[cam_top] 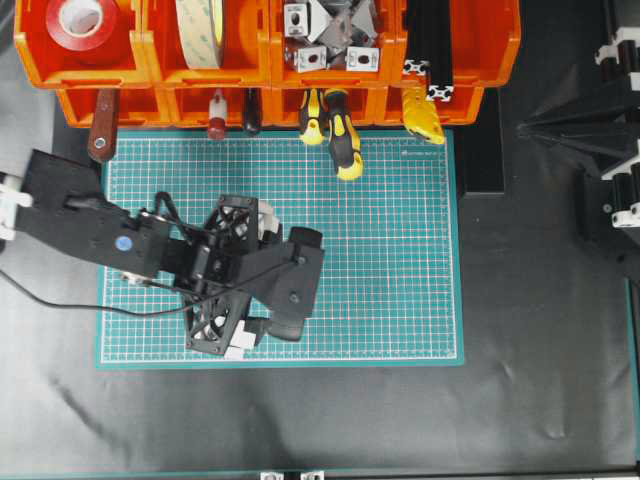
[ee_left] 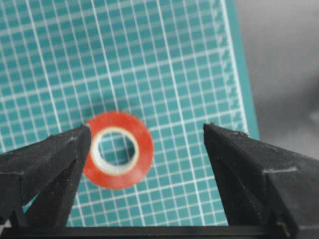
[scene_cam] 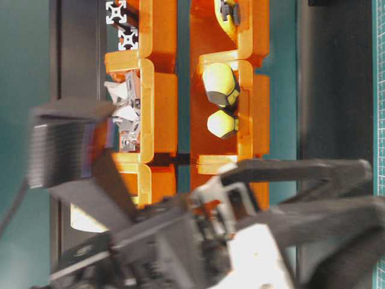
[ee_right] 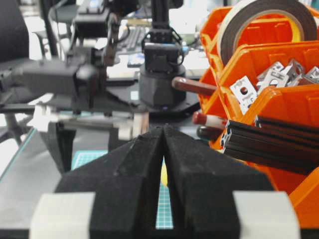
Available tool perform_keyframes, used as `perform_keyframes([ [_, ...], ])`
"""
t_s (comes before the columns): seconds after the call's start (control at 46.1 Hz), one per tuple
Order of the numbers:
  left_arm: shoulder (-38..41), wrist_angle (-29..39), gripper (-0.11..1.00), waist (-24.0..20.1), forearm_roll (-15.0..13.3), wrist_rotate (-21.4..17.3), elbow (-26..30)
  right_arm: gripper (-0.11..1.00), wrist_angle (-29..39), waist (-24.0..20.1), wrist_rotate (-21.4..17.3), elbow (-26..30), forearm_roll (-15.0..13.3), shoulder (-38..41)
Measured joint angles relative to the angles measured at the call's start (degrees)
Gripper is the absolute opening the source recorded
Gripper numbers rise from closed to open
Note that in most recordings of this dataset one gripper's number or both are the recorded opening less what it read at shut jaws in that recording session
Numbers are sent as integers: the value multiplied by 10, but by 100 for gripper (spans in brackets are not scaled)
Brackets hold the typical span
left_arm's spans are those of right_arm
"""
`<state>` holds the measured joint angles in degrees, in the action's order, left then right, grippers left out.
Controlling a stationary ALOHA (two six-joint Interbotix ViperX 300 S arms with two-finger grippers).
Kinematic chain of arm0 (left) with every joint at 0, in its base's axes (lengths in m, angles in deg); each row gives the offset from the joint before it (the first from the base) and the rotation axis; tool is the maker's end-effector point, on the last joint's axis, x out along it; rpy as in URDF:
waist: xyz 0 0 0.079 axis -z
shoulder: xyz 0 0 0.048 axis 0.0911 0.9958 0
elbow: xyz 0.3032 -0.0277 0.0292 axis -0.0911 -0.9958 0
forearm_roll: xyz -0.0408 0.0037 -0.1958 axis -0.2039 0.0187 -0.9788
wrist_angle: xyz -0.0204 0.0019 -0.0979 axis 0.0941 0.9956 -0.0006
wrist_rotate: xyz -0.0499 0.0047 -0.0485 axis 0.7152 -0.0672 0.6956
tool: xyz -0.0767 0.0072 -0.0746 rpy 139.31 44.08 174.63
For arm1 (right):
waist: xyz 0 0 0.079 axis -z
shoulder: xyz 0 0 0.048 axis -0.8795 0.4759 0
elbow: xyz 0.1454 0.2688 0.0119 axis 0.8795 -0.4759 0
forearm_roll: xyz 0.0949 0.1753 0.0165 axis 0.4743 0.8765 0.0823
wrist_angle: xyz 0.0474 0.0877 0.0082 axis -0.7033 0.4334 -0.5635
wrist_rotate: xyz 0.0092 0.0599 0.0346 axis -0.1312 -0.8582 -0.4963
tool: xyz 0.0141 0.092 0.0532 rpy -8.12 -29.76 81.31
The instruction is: Pick vinyl tape from container rack with left arm.
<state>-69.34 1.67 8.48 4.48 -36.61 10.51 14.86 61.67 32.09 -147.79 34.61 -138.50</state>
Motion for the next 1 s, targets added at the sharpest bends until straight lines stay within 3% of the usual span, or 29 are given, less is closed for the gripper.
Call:
perform_keyframes([
  [0.434,-254,-3,84,13,0,-1,-60,-1,0,0,0,0,0,0],
  [0.998,-571,-4,84,33,0,0,-198,-1,0,1,0,0,0,-1],
])
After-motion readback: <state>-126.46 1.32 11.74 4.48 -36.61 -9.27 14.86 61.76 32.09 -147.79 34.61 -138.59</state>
